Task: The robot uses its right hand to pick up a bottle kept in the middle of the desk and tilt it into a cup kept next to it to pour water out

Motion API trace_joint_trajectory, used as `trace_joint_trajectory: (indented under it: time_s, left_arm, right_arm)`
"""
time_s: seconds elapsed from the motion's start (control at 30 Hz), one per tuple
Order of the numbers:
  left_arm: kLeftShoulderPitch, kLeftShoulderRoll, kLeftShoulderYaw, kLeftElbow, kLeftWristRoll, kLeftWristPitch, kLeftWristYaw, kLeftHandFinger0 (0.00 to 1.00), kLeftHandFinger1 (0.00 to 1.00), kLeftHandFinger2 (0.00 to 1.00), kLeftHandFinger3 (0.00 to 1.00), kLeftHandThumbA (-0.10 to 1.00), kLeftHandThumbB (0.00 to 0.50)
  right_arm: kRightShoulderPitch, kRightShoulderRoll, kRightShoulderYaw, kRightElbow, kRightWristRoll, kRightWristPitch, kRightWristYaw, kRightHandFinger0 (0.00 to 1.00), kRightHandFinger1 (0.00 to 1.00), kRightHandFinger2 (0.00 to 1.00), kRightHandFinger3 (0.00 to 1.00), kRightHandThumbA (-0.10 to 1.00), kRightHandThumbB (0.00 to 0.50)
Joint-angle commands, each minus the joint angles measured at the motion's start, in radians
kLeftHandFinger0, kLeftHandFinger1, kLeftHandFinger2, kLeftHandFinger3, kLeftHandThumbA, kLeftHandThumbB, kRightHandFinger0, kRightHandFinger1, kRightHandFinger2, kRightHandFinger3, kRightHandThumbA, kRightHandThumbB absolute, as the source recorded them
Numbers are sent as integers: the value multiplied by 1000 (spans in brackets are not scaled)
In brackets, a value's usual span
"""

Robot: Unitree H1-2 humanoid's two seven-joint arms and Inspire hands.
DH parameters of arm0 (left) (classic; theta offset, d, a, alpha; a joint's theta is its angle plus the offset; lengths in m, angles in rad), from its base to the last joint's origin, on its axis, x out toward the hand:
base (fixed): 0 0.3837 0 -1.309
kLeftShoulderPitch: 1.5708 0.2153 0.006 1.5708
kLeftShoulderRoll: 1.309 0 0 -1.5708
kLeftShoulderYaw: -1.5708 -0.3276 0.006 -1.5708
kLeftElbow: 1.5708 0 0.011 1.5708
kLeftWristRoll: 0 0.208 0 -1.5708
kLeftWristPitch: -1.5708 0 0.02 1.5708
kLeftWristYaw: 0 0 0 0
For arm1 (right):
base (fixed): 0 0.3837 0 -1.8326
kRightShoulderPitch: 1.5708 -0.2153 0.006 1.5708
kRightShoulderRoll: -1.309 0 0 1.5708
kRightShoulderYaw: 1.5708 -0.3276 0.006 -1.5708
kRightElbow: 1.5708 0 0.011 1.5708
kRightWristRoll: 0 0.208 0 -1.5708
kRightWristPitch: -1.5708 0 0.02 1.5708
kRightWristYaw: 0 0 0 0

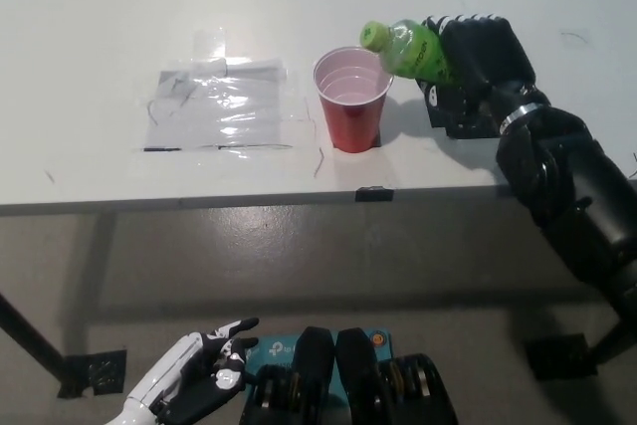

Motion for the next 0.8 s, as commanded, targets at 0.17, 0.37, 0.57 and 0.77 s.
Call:
trace_joint_trajectory:
  time_s: [0.17,0.37,0.57,0.77]
  left_arm:
    - [-27,5,7,-6,21,14,-25,690,920,1000,1000,1000,272]
    - [-34,1,5,-6,32,13,-32,687,919,1000,1000,1000,272]
    - [-34,6,8,-11,37,14,-44,692,926,1000,1000,1000,287]
    - [-31,4,14,-11,44,14,-46,683,916,1000,1000,1000,291]
  right_arm:
    - [-136,-83,66,-1,-134,-29,32,0,14,233,380,-10,89]
    - [-164,-93,123,3,-213,-64,1,0,5,209,324,-84,29]
    - [-180,-97,162,1,-271,-79,-19,0,48,275,144,-100,79]
    - [-191,-108,174,16,-304,-95,-22,0,65,280,230,-100,79]
